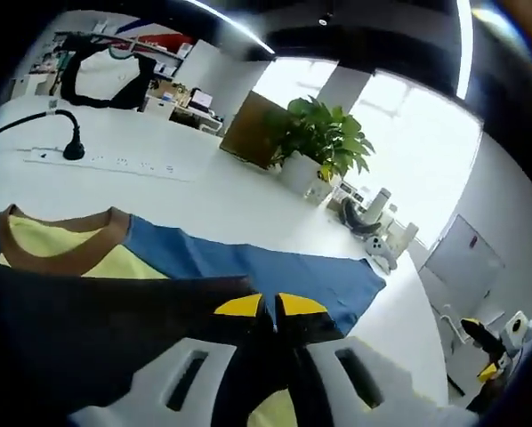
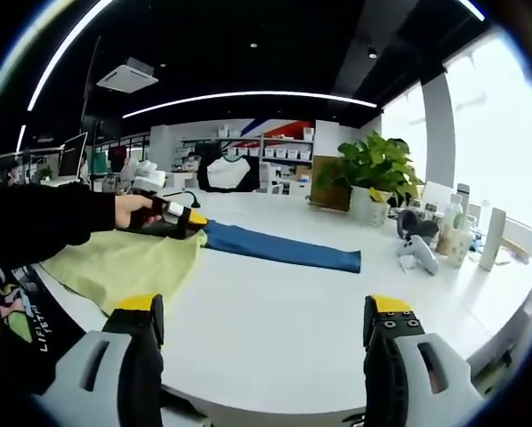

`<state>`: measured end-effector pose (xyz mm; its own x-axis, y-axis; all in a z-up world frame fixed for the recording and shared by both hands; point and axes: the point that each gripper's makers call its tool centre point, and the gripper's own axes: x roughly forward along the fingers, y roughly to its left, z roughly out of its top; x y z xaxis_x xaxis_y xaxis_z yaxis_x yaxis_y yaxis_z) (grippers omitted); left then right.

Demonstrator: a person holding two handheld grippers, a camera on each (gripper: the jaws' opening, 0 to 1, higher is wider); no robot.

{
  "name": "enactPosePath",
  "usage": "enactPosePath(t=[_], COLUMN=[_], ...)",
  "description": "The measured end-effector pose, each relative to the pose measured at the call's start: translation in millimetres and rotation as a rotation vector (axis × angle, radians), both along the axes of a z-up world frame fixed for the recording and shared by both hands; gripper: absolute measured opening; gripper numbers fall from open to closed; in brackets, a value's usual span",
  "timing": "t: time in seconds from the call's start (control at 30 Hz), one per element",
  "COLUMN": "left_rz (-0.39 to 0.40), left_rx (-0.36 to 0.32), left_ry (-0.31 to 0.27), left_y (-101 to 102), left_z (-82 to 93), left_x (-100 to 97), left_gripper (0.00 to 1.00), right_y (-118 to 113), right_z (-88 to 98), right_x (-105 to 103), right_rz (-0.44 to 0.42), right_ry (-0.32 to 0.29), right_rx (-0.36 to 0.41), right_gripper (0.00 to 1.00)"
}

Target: Fold the garment on the visible template until the final outline fits inside the template.

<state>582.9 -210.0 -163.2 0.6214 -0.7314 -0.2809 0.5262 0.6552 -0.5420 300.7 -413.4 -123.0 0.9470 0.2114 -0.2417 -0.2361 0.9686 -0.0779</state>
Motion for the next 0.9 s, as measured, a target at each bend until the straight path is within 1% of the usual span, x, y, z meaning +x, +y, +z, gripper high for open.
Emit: enactPosePath(t=[0.03, 0.07, 0.13, 0.2, 0.23, 0.3, 0.33, 0.37, 0.4, 0.43, 0.47, 0.5, 0.53, 0.6, 0.67, 0.77, 0.8, 0.83, 0.87, 0.9], left_rz=[-0.018, -0.029, -0.057, -0.081, -0.091, -0.097, -0.101, -0.097, -0.069, -0.047, -0.028, -0.026, -0.038, -0.054, -0.051, -0.052, -0.057, -0.042, -0.072, -0.111], left_rx=[-0.03, -0.033, -0.036, -0.026, -0.021, 0.007, 0.052, 0.075, 0.155, 0.201, 0.238, 0.25, 0.248, 0.249, 0.243, 0.197, 0.184, 0.152, 0.132, 0.13], left_ry=[0.02, 0.023, 0.016, -0.034, -0.043, -0.079, -0.105, -0.105, -0.121, -0.143, -0.178, -0.191, -0.194, -0.174, -0.173, -0.198, -0.212, -0.271, -0.312, -0.335], left_y=[-6.2, -9.5, -17.2, -21.2, -21.8, -18.8, -13.8, -10.7, -0.1, 7.8, 15.9, 20.7, 23.4, 29.9, 36.2, 41.5, 43.7, 45.6, 43.7, 42.4], left_z=[2.0, 2.2, 4.1, 10.1, 12.3, 17.1, 17.1, 15.6, 11.3, 10.5, 12.3, 13.3, 14.0, 11.2, 12.1, 23.1, 28.9, 42.8, 51.7, 58.6], left_x=[0.3, 0.4, -6.6, -11.2, -14.9, -17.0, -19.5, -21.5, -19.1, -17.1, -14.3, -17.2, -20.4, -25.4, -29.9, -37.2, -42.0, -42.2, -48.2, -56.4], left_gripper=[0.05, 0.05, 0.05, 0.05, 0.05, 0.05, 0.06, 0.06, 0.06, 0.06, 0.07, 0.07, 0.07, 0.07, 0.06, 0.05, 0.05, 0.05, 0.05, 0.05], right_y=[-0.6, -1.4, -2.3, -3.1, -3.7, -4.8, -4.9, -5.6, -5.9, -5.9, -5.0, -4.0, -3.2, -2.8, -2.1, 0.3, 1.2, 1.4, 1.3, 1.5], right_z=[0.0, 0.2, 0.6, 1.3, 1.8, 2.7, 2.9, 3.1, 3.1, 3.4, 3.4, 3.2, 2.8, 1.6, 2.2, 4.1, 4.7, 4.8, 5.0, 5.3], right_x=[-0.3, -0.5, -0.9, -1.9, -2.4, -3.0, -3.0, -2.9, -2.8, -2.9, -3.1, -3.5, -3.6, -3.0, -2.0, -1.0, -0.6, -0.5, -0.1, 0.1], right_rz=[-0.001, -0.002, -0.004, -0.005, -0.005, -0.005, -0.007, -0.011, -0.013, -0.014, -0.013, -0.011, -0.01, -0.011, -0.011, -0.006, -0.003, -0.003, -0.001, -0.001], right_ry=[0.0, 0.0, -0.001, -0.003, -0.004, -0.007, -0.008, -0.008, -0.008, -0.009, -0.009, -0.008, -0.007, -0.002, -0.004, -0.008, -0.009, -0.009, -0.01, -0.01], right_rx=[0.0, 0.0, 0.002, 0.002, 0.001, 0.001, 0.001, 0.002, 0.003, 0.003, 0.001, -0.001, -0.001, -0.004, -0.004, -0.008, -0.01, -0.011, -0.013, -0.013], right_gripper=[0.96, 0.96, 0.96, 0.96, 0.96, 0.96, 0.96, 0.96, 0.96, 0.96, 0.96, 0.96, 0.96, 0.96, 0.96, 0.96, 0.96, 0.96, 0.96, 0.96])
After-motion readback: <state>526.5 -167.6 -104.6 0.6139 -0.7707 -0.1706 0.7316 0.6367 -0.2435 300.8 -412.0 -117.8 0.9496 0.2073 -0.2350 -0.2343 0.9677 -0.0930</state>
